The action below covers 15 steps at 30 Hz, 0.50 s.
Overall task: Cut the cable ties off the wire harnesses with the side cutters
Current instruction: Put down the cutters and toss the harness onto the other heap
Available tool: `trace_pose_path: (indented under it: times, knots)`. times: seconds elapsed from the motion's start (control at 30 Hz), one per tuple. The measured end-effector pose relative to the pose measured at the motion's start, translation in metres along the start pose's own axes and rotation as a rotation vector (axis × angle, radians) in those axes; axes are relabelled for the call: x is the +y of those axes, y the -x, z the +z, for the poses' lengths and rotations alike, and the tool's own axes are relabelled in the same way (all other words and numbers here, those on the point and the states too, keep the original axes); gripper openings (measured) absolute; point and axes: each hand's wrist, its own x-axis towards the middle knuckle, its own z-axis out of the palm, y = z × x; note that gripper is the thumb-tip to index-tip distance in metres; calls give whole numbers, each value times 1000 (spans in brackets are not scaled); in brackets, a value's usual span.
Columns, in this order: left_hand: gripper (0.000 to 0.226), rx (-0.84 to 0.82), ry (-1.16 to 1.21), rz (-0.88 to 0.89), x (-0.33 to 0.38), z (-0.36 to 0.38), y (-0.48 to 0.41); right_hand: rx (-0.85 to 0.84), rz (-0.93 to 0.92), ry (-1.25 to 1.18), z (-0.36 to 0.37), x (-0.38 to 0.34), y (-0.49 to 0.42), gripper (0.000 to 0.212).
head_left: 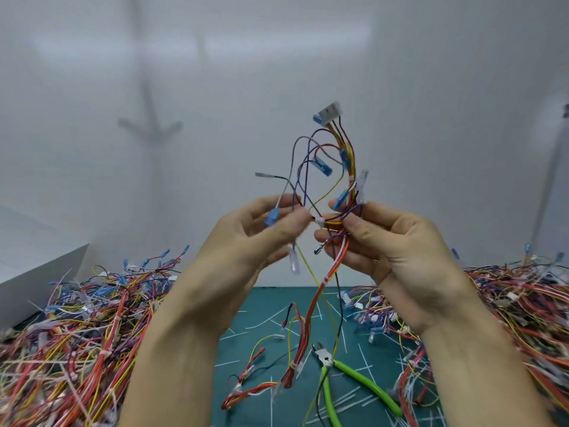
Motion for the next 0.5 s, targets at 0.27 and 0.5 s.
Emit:
trace_pose_path:
  times: [0.27,0.5]
  knots:
    - [20,35,75,-24,0,-1,1,20,17,-48,4,1,0,28]
    - [16,-8,211,22,-1,1,0,46,29,-47,2,1,-1,29]
